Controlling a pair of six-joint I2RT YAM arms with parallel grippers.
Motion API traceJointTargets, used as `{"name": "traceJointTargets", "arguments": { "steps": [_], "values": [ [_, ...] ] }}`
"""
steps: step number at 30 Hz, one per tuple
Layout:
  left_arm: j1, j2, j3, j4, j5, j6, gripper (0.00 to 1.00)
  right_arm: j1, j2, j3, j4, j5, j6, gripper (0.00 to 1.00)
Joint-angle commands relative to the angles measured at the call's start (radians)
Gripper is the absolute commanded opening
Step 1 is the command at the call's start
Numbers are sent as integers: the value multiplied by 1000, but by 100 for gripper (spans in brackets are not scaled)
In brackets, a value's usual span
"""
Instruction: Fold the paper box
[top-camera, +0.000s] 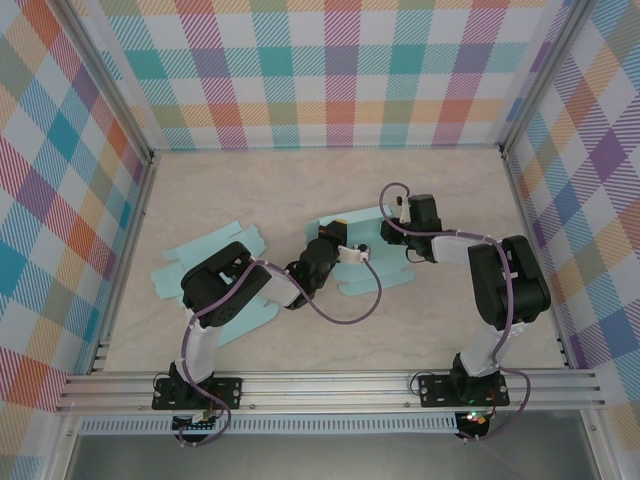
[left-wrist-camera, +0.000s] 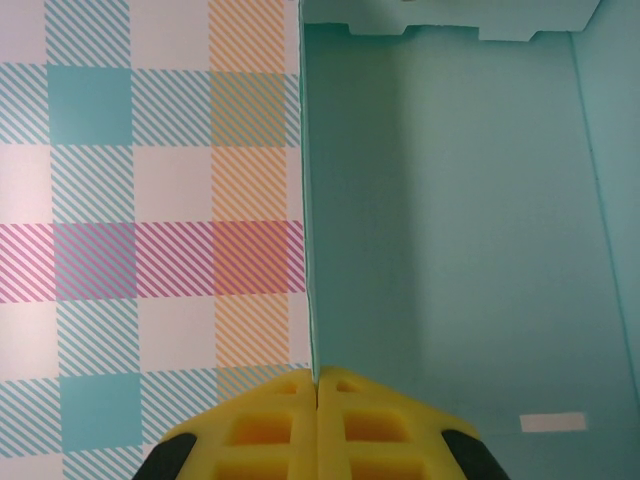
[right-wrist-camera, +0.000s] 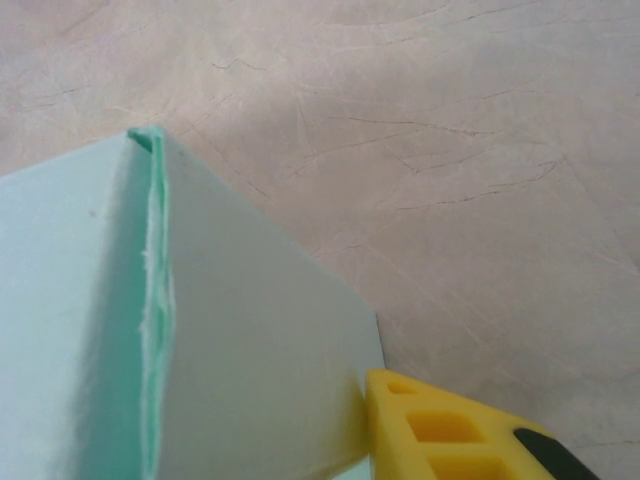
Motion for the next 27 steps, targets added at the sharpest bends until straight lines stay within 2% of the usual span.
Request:
{"name": "traceJointTargets", "arguments": {
  "steps": [1, 10, 13, 19, 27],
  "values": [
    [-3, -22, -7, -49, 53, -22, 0, 7, -3, -20, 46, 27, -3, 25],
    [-2, -57, -13, -69, 63, -69, 0, 24, -6, -26, 51, 162, 32, 24],
    [1, -77, -11, -102, 72, -88, 0, 29, -3, -22, 45, 212, 46, 18],
    [5, -75, -12, -104, 67, -95, 0, 37, 17, 17, -23, 300, 80, 15],
    [13, -92, -7, -107, 56, -128, 0, 61, 9, 17, -58, 462, 121, 1]
  ]
}}
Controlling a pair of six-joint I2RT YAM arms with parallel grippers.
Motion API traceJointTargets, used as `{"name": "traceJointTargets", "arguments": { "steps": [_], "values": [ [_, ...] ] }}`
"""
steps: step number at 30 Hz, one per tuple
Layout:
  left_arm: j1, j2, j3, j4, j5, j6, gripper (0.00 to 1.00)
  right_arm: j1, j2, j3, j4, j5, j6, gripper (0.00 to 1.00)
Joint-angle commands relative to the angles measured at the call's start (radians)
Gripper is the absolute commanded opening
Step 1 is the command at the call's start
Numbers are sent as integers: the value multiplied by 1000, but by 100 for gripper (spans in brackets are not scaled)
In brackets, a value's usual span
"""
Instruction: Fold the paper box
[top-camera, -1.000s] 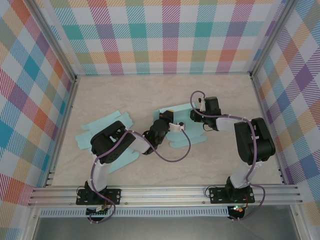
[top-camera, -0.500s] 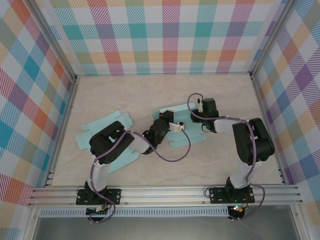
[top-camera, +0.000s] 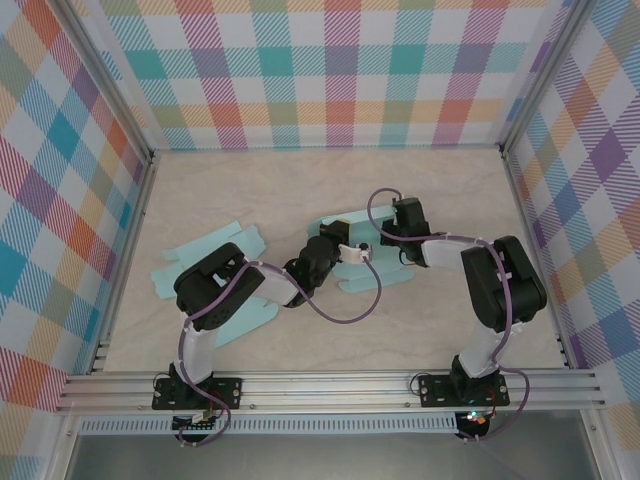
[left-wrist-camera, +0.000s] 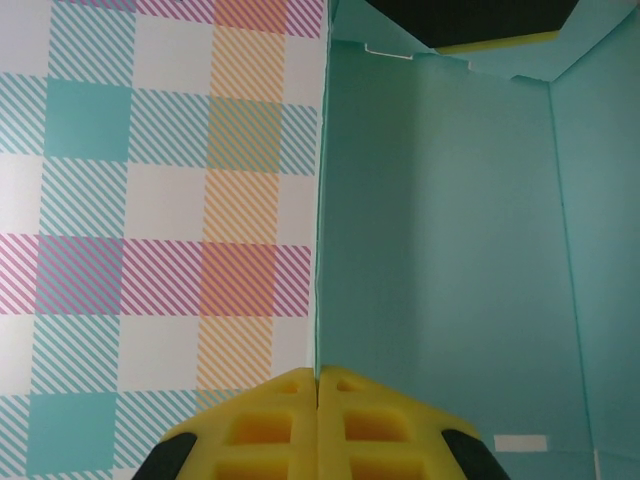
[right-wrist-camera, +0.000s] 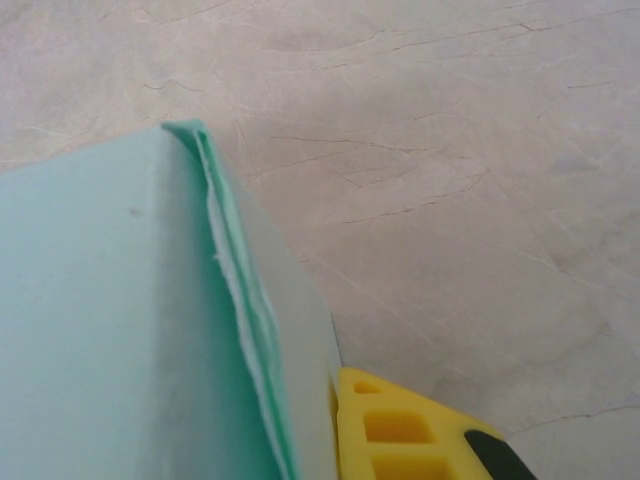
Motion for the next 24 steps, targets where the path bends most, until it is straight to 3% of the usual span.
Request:
{"name": "traceJointTargets", "arguments": {
  "steps": [1, 13, 20, 22, 24],
  "values": [
    [13, -48, -8, -37, -7, -48, 0, -17, 5, 17, -57, 198, 91, 1],
    [58, -109, -9, -53, -52, -140, 0, 2, -31, 37, -239, 461, 239, 0],
    [58, -187, 24, -190, -1, -333, 0, 18, -42, 20, -208, 448, 195, 0],
    [57, -217, 37, -225, 18, -407, 10, 25, -44, 15, -184, 431, 167, 0],
    [57, -250, 59, -291, 28, -485, 30, 31, -49, 8, -165, 411, 141, 0]
  ]
}}
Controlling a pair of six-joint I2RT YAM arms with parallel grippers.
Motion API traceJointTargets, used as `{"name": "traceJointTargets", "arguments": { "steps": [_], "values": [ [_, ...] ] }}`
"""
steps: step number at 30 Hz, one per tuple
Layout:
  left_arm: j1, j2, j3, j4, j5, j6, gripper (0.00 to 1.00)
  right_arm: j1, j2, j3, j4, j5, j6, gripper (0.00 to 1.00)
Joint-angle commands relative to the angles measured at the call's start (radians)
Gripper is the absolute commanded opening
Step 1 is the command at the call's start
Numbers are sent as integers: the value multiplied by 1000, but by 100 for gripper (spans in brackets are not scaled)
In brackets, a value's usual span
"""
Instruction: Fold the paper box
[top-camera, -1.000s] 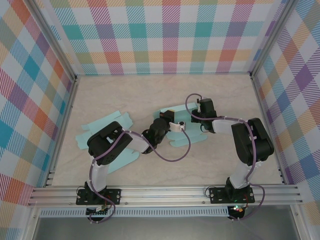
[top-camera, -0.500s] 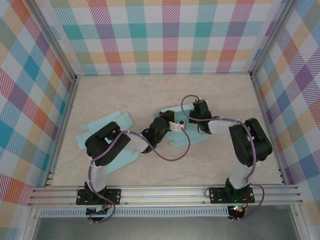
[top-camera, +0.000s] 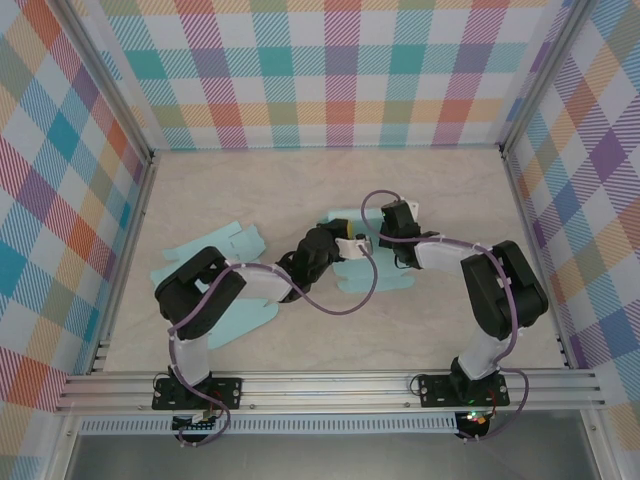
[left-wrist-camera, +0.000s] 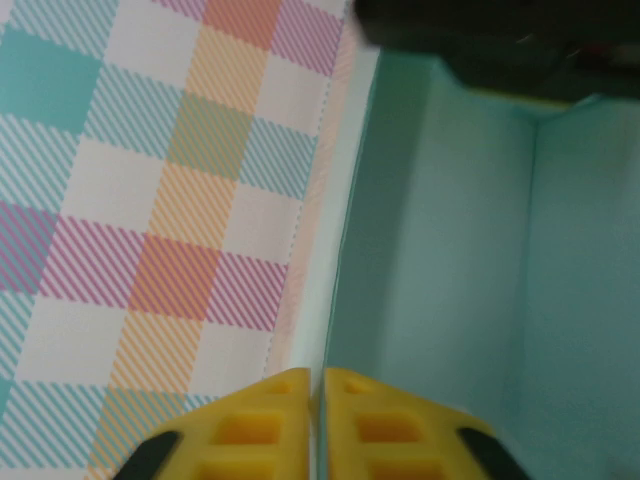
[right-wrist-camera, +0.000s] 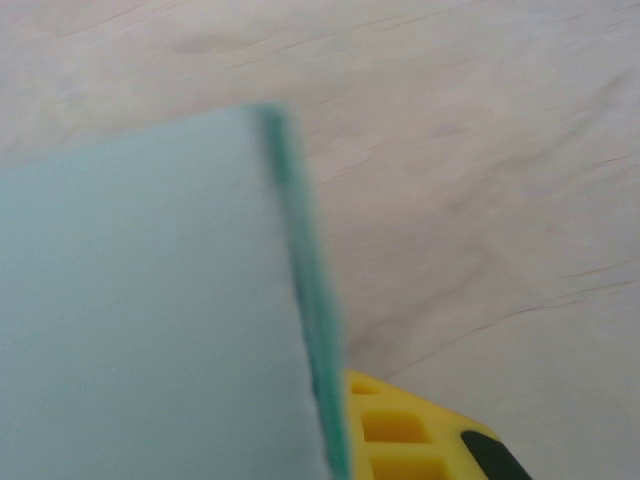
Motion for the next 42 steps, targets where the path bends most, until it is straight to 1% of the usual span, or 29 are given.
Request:
{"name": "traceJointTargets", "arguments": {
  "steps": [1, 2, 3, 4, 6, 7, 9, 11, 13, 15, 18, 20, 24, 27, 29, 32, 36, 42],
  "values": [
    [36, -118, 53, -73, -41, -202, 39, -40, -8, -15, -8, 133, -3, 0],
    [37, -135, 63, -99, -40, -244, 51, -40, -12, -17, -4, 122, -15, 0],
    [37, -152, 73, -125, -44, -280, 55, -38, -15, -18, -5, 116, -23, 0],
    [38, -166, 79, -143, -54, -309, 63, -38, -18, -19, -4, 108, -31, 0],
    [40, -199, 91, -175, -91, -389, 89, -37, -29, -31, 7, 91, -48, 0],
    [43, -214, 93, -186, -108, -423, 99, -37, -36, -38, 18, 80, -58, 0],
    [66, -246, 109, -252, -131, -529, 100, -37, -53, -58, 38, 49, -76, 0],
    [109, -275, 131, -365, -87, -646, 100, -37, -70, -68, 46, 19, -92, 0],
    [174, -293, 146, -474, -1, -766, 100, -37, -87, -72, 41, -6, -103, 0],
    [247, -301, 133, -525, 98, -880, 100, -36, -103, -71, 27, -26, -107, 0],
    [342, -317, 76, -510, 247, -995, 100, -37, -124, -71, 12, -78, -107, 0],
    [390, -321, 41, -488, 328, -1037, 100, -36, -136, -66, -5, -109, -102, 0],
    [446, -307, -2, -446, 502, -1060, 100, -37, -160, -47, -50, -166, -97, 0],
    [453, -278, 1, -438, 638, -1057, 100, -37, -185, -43, -72, -196, -93, 0],
    [453, -247, 22, -449, 689, -1055, 100, -37, -203, -45, -83, -212, -91, 0],
    [453, -204, 45, -447, 733, -1062, 99, -37, -225, -39, -108, -238, -91, 0],
    [443, -168, 68, -455, 786, -1051, 93, -37, -238, -28, -136, -265, -87, 0],
    [421, -120, 93, -442, 756, -1050, 88, -35, -240, -15, -148, -329, -72, 0]
  ]
}}
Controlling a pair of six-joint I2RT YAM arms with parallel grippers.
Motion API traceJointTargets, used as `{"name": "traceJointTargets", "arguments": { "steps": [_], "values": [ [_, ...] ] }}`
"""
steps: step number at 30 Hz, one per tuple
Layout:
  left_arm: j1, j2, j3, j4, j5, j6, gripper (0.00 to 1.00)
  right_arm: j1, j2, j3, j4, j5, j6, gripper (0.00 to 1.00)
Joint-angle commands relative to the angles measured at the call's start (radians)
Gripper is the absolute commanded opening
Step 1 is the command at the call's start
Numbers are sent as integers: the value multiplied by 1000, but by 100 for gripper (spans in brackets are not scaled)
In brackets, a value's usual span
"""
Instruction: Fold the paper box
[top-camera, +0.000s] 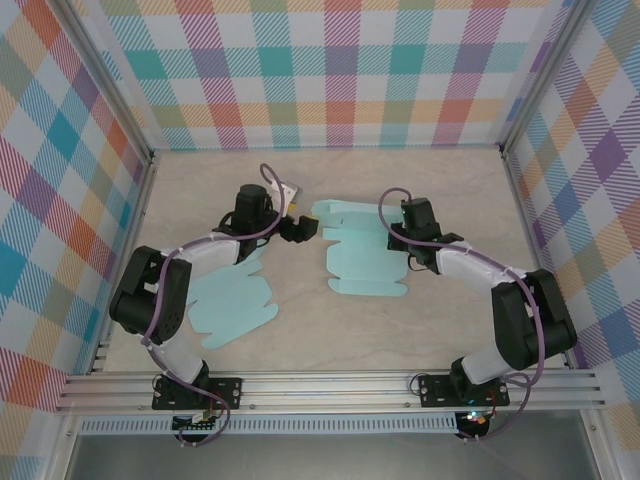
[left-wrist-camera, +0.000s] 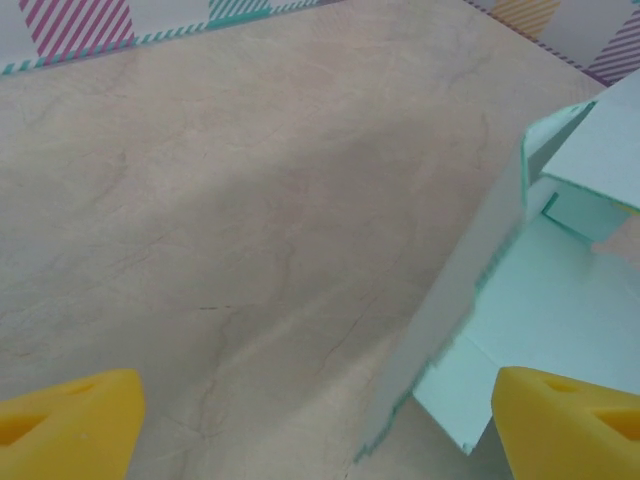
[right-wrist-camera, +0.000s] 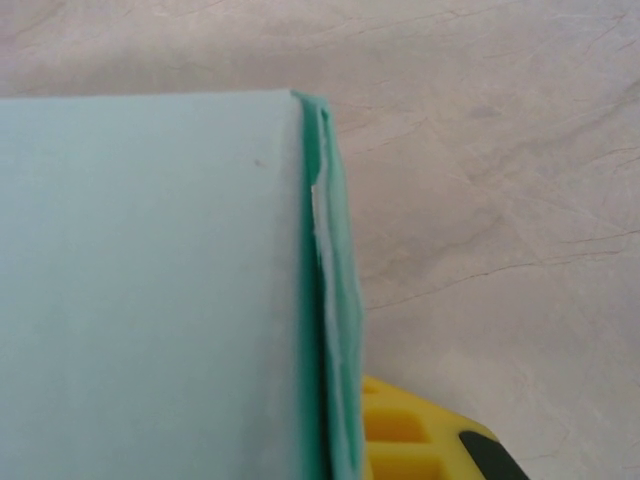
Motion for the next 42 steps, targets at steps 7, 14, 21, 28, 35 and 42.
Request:
{"name": "traceJointTargets", "arguments": {
  "steps": [7, 14, 21, 28, 35, 42],
  "values": [
    [-56, 54, 79, 2, 19, 11, 78, 7, -25, 53, -44, -93, 18, 0],
    [-96, 22, 71, -7, -97, -13, 28, 7, -20, 63, -73, -93, 19, 0],
    [-112, -66, 37, -52, -187, -131, 0, 7, 11, 86, -168, 49, 55, 0],
    [-137, -154, -3, -91, -250, -305, 0, 7, 81, 121, -280, 225, 107, 0],
    [-151, -251, -15, -173, -320, -375, 0, 7, 190, 200, -410, 381, 132, 0],
    [-151, -304, -6, -217, -331, -396, 0, 12, 242, 258, -435, 353, 136, 0]
  ]
}}
